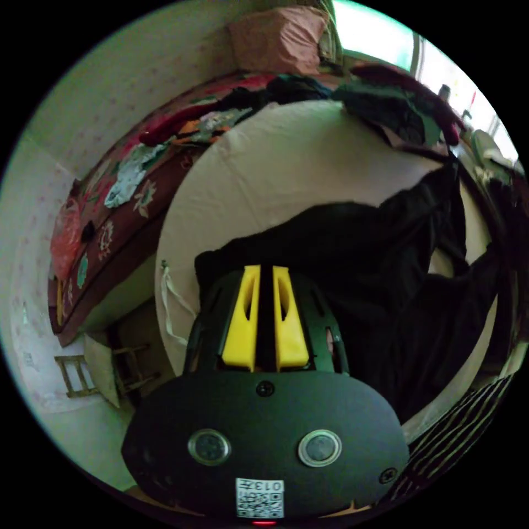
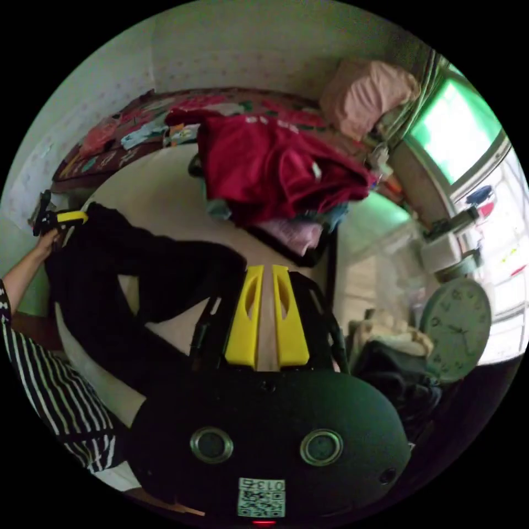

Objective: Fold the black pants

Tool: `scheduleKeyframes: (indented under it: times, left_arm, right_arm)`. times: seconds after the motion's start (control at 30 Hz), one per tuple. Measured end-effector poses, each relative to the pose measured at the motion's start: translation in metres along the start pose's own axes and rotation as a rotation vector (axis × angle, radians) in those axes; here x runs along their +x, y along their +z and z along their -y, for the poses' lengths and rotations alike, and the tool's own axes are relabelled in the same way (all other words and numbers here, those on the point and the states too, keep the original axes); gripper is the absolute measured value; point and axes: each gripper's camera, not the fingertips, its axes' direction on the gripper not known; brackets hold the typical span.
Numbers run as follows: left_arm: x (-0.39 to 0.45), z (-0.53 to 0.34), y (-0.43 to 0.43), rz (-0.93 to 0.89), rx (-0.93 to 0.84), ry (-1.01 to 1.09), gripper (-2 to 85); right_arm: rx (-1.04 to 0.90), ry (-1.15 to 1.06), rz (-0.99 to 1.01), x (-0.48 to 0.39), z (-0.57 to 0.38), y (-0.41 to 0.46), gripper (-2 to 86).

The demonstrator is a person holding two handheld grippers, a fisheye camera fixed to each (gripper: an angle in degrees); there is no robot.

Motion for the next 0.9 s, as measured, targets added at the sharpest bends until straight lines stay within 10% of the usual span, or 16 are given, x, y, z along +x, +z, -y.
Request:
scheduleKeyframes:
  times: [0.4, 0.73, 0.9]
  left_arm:
    - [-0.034, -0.006, 0.039, -0.074, -0.158, -0.125, 12.5]
    - [-0.019, 0.001, 0.001, 0.219, -0.147, 0.027, 0.1]
    - [-0.084, -0.003, -0.040, 0.187, -0.054, -0.132, 0.0]
  right_arm:
    - [-0.160, 0.202, 0.415, -0.060, -0.017, 0.092, 9.3]
    - [-0.184, -0.233, -0.414, -0.060, 0.023, -0.003, 1.8]
    - [-0.087, -0.255, -0.460, -0.039, 0.032, -0.034, 1.5]
